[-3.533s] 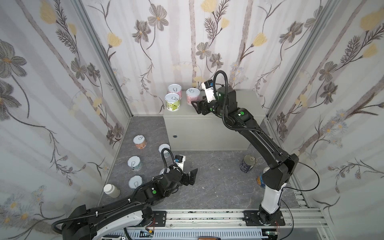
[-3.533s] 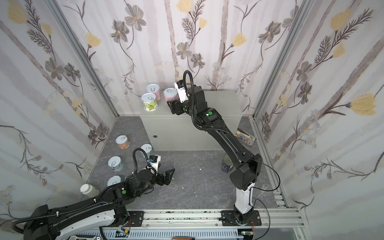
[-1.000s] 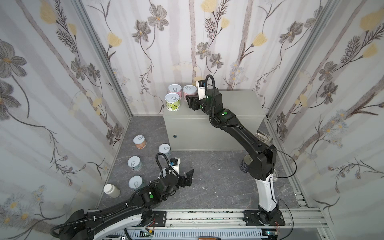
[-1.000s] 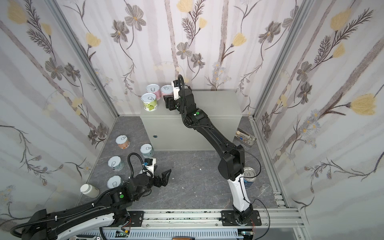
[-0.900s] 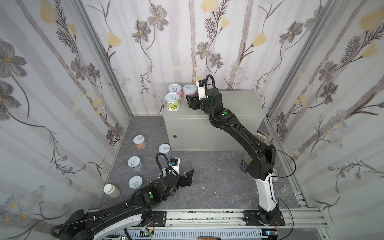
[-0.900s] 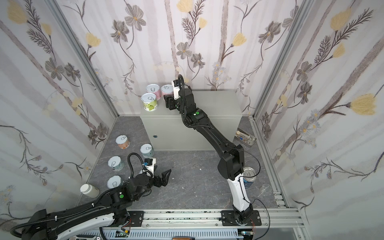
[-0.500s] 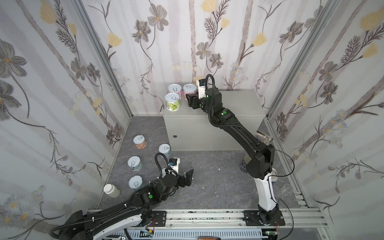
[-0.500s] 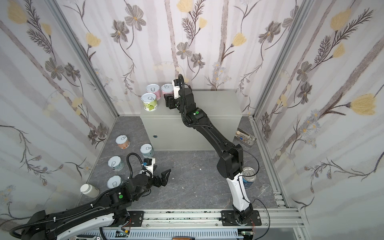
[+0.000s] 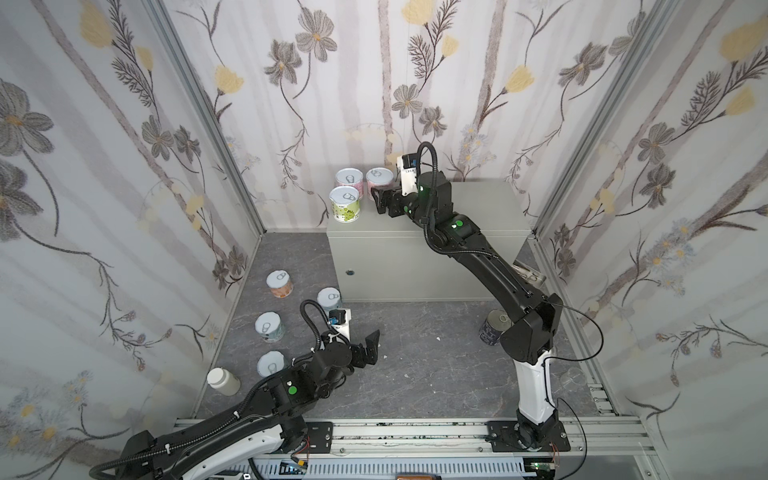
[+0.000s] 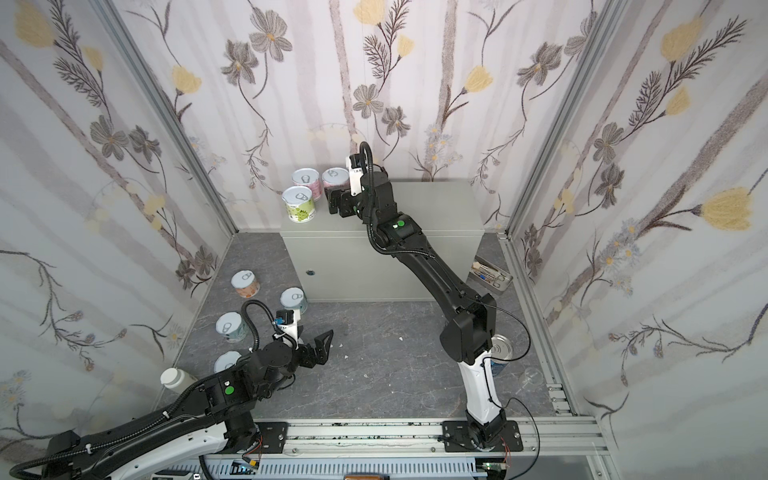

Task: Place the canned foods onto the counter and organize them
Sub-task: 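Withdraw the right arm while the left gripper lowers over a teal floor can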

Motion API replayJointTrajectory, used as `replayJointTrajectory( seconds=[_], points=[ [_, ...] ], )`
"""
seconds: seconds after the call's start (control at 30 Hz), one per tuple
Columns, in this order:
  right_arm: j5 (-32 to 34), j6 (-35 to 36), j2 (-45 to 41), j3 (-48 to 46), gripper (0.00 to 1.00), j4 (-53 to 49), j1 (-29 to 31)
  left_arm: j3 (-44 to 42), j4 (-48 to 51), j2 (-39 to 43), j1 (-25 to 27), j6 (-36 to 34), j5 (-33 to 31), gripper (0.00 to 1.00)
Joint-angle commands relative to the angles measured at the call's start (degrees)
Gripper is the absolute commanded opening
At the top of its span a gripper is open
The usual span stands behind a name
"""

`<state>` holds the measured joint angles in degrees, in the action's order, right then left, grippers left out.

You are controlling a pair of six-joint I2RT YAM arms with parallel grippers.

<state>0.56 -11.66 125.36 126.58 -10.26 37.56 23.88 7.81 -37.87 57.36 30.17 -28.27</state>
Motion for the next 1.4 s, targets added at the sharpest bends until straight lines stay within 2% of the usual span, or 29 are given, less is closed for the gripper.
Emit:
replayJointTrajectory(
  seconds=[0.0,0.17,0.3,0.5,0.7,0.9,1.13,1.37],
  points=[
    [-0.55,0.74,-4.64,-4.90,0.99,1.94,0.32,1.56,7.94,0.43,-0.32,3.84,-5.25,1.00],
    [0.17,0.67,-16.33,-19.41,1.00,8.22,1.07,3.20,15.32,-1.69,-1.83,11.06,-9.26,1.00],
    [0.89,0.51,-25.91,-29.65,1.00,10.72,1.46,2.84,19.76,-4.08,-2.89,19.41,-13.20,1.00],
    [2.37,-0.11,-40.85,-46.34,1.00,13.87,1.69,0.79,22.32,-4.94,-5.18,26.68,-15.11,1.00],
    [3.11,-2.31,-53.12,-60.55,1.00,16.29,1.72,-0.17,21.78,-6.19,-7.67,27.06,-13.08,1.00],
    [2.96,-4.82,-61.18,-69.76,1.00,18.12,1.72,1.04,20.87,-10.80,-7.90,25.48,-12.97,1.00],
    [2.53,-5.74,-65.70,-75.69,1.00,18.67,1.68,0.56,17.09,-16.75,-8.77,25.05,-12.37,1.00],
    [3.22,-5.70,-69.14,-79.78,1.00,19.22,1.70,-1.89,9.72,-21.81,-11.19,24.21,-8.90,1.00]
  ],
)
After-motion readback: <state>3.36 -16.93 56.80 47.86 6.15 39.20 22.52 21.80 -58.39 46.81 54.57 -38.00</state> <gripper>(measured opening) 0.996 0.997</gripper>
